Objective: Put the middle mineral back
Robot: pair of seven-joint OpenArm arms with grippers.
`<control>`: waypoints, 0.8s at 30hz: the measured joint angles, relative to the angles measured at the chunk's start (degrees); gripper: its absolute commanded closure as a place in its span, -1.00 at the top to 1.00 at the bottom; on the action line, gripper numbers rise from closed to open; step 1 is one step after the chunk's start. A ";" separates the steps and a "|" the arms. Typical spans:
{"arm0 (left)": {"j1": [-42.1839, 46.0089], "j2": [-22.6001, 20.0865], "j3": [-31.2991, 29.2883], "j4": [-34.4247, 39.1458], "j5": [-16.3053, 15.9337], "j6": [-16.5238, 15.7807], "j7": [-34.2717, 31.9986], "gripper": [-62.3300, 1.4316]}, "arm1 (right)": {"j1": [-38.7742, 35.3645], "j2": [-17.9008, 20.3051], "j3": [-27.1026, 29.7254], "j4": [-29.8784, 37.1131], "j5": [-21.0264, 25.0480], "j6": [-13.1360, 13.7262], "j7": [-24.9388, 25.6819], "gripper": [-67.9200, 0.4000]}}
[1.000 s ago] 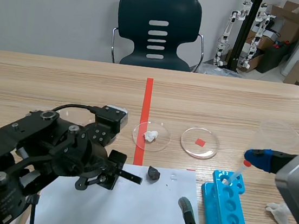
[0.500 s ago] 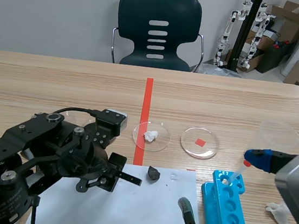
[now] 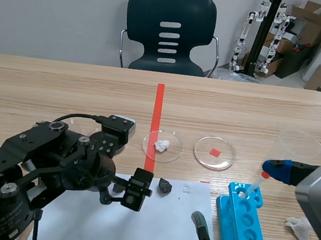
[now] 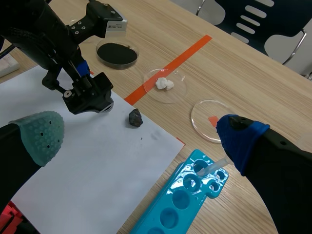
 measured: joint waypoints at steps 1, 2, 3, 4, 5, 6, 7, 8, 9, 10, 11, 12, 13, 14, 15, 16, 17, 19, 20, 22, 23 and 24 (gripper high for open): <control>0.07 0.02 -0.13 0.00 0.00 0.00 0.00 1.00 | 0.00 0.00 0.00 0.00 0.00 0.00 0.00 1.00; 0.24 0.02 -0.48 0.00 -0.04 -0.02 -0.39 1.00 | 0.00 0.02 0.00 0.00 0.00 0.00 0.00 1.00; 0.59 0.04 -0.83 0.00 -0.02 0.00 -1.07 1.00 | 0.00 0.02 0.00 0.00 0.00 0.00 0.00 1.00; 0.94 0.02 -1.18 0.07 -0.02 0.00 -1.40 1.00 | 0.00 0.02 0.00 0.00 0.00 0.00 0.00 1.00; 1.25 0.00 -1.42 0.15 0.02 0.00 -1.53 1.00 | 0.00 0.00 0.00 0.00 0.00 0.00 0.00 1.00; 1.55 -0.07 -1.51 0.39 0.04 0.02 -1.75 1.00 | 0.00 0.00 0.00 0.00 0.00 0.00 0.00 1.00; 1.81 -0.15 -1.51 0.70 0.02 0.00 -1.92 1.00 | 0.00 0.00 0.00 0.00 0.00 0.00 0.00 1.00; 2.23 -0.28 -1.49 1.20 0.02 0.02 -2.45 1.00 | 0.00 0.02 0.00 0.00 0.00 0.00 0.00 1.00; 2.75 -0.44 -1.49 1.88 0.00 0.00 -3.21 1.00 | 0.00 0.02 0.00 0.00 0.00 0.00 0.00 1.00; 3.39 -0.72 -1.49 2.82 0.00 0.00 -3.89 1.00 | 0.00 0.02 0.00 0.00 0.00 0.00 0.00 1.00; 4.04 -1.11 -1.46 3.89 -0.02 0.00 -4.94 1.00 | 0.00 0.00 0.00 0.00 0.00 0.00 0.00 1.00; 4.76 -1.53 -1.46 5.03 -0.02 0.00 -6.19 1.00 | 0.00 0.02 0.00 0.00 0.00 0.00 0.00 1.00; 5.51 -1.97 -1.44 6.12 0.00 0.00 -7.41 1.00 | 0.00 0.02 0.00 0.00 0.00 0.00 0.00 1.00; 6.16 -2.40 -1.46 7.17 0.02 0.07 -8.68 1.00 | 0.00 0.02 0.00 0.00 0.00 0.02 0.00 1.00; 6.88 -2.86 -1.46 8.24 0.00 0.20 -9.70 1.00 | 0.00 0.00 0.00 0.00 0.00 0.00 0.00 1.00; 7.61 -3.19 -1.46 9.35 0.00 0.20 -10.60 1.00 | 0.00 0.00 0.00 0.00 0.00 0.00 0.00 1.00; 8.31 -3.52 -1.46 10.32 0.00 0.26 -11.39 1.00 | 0.00 0.02 0.00 0.00 0.00 0.00 0.00 1.00; 9.42 -3.93 -1.44 11.82 0.00 0.22 -12.50 1.00 | 0.00 0.02 0.00 0.00 0.00 0.00 0.00 1.00; 9.73 -3.96 -1.44 12.22 0.00 0.26 -12.81 1.00 | 0.00 0.02 0.00 0.00 0.00 0.00 0.00 1.00; 9.99 -3.93 -1.44 12.44 -0.02 0.39 -13.38 1.00 | 0.00 0.02 0.00 0.00 0.00 0.00 0.00 1.00; 9.97 -3.93 -1.44 12.44 0.00 0.39 -13.33 1.00 | 0.00 0.02 0.00 0.00 0.00 0.00 0.00 1.00; 9.94 -3.93 -1.44 12.44 0.00 0.39 -13.33 1.00 | 0.00 0.02 0.00 0.00 0.00 0.00 0.00 1.00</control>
